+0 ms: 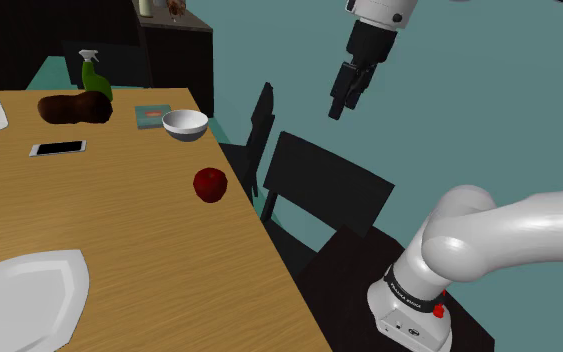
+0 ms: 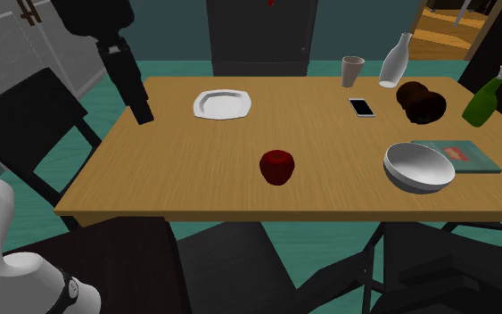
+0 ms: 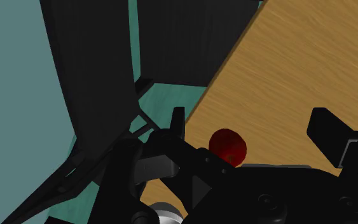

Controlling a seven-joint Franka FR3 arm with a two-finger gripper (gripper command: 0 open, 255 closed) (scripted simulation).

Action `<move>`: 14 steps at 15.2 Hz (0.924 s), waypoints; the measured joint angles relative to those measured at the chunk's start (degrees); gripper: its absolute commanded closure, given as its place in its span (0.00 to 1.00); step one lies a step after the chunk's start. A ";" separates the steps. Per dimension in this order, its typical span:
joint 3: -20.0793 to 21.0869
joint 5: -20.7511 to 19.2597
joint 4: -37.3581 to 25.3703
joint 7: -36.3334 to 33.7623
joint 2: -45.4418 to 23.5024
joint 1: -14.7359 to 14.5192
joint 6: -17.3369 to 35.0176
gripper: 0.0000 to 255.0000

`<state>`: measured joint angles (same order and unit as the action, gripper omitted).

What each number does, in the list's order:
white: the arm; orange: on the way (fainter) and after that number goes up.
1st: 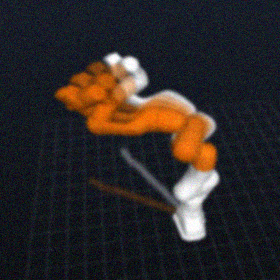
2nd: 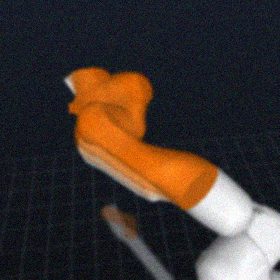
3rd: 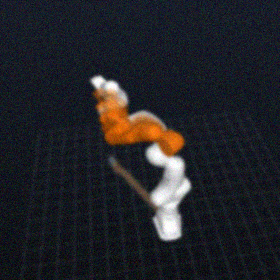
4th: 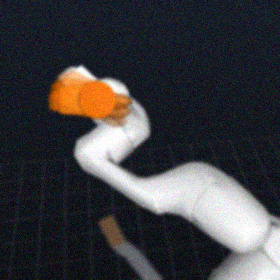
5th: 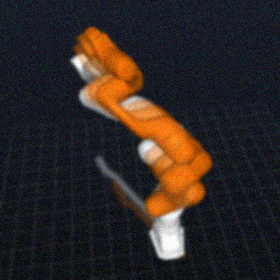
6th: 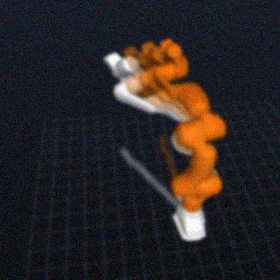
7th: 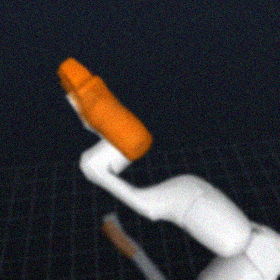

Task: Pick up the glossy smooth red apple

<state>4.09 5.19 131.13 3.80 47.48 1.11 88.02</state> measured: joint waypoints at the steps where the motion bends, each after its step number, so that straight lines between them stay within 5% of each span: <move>1: 0.00 0.00 0.00 0.00 0.00 0.00 0.00 0.00; 14: 7.57 0.96 1.79 -7.84 -18.32 1.06 21.31 0.00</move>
<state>11.66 6.15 132.91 -4.05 29.16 2.18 109.32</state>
